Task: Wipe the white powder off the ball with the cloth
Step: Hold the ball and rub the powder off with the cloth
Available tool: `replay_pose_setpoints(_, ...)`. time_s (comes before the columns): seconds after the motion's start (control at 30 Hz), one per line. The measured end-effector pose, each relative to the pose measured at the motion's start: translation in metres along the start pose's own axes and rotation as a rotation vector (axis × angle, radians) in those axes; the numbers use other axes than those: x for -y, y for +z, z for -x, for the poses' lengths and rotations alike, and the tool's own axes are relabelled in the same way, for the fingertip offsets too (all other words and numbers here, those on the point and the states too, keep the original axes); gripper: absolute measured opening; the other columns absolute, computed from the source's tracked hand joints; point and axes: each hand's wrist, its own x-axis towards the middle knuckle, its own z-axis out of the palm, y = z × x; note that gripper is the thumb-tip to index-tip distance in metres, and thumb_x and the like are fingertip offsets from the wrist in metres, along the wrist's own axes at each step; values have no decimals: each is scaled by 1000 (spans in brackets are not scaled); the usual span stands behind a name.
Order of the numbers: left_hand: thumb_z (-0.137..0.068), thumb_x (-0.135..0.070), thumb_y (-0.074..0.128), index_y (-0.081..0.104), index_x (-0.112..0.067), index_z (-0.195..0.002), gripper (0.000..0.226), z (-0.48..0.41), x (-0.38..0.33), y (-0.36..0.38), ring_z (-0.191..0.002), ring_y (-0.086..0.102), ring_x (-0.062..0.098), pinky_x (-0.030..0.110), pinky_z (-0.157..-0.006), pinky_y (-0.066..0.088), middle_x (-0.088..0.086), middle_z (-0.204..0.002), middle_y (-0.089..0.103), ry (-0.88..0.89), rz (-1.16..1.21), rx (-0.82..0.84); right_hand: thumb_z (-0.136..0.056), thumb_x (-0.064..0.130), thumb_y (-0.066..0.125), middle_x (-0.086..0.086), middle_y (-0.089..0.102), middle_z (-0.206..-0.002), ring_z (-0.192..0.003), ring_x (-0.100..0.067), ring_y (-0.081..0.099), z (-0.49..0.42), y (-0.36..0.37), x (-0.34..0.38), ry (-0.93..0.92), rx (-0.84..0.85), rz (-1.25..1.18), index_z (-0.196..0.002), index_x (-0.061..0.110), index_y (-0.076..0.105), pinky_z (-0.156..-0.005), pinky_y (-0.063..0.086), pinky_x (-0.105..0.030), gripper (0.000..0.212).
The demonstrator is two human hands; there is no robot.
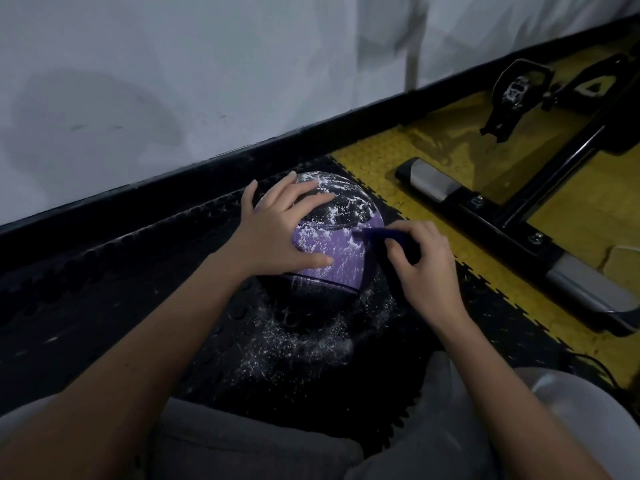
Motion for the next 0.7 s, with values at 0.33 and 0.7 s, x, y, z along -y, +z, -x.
replay_pose_setpoints(0.33, -51, -85, 39, 24, -46, -138, 97, 2, -3, 2, -142, 0, 8, 55, -105, -17, -18, -148, 19, -81, -162, 38, -91, 20, 58, 14, 59, -98, -92, -13, 41, -8, -7, -2, 72, -93, -42, -102, 33, 57, -77, 31, -26, 17)
replay_pose_setpoints(0.7, -51, -90, 28, 30, -40, -135, 98, 30, -6, -9, -143, 1, 8, 57, -105, -17, -15, -148, 20, -198, -245, 18, -91, 27, 59, 10, 64, -101, -101, -25, 55, -11, 12, -4, 104, -65, -146, -106, 28, 64, -85, 48, -45, 17)
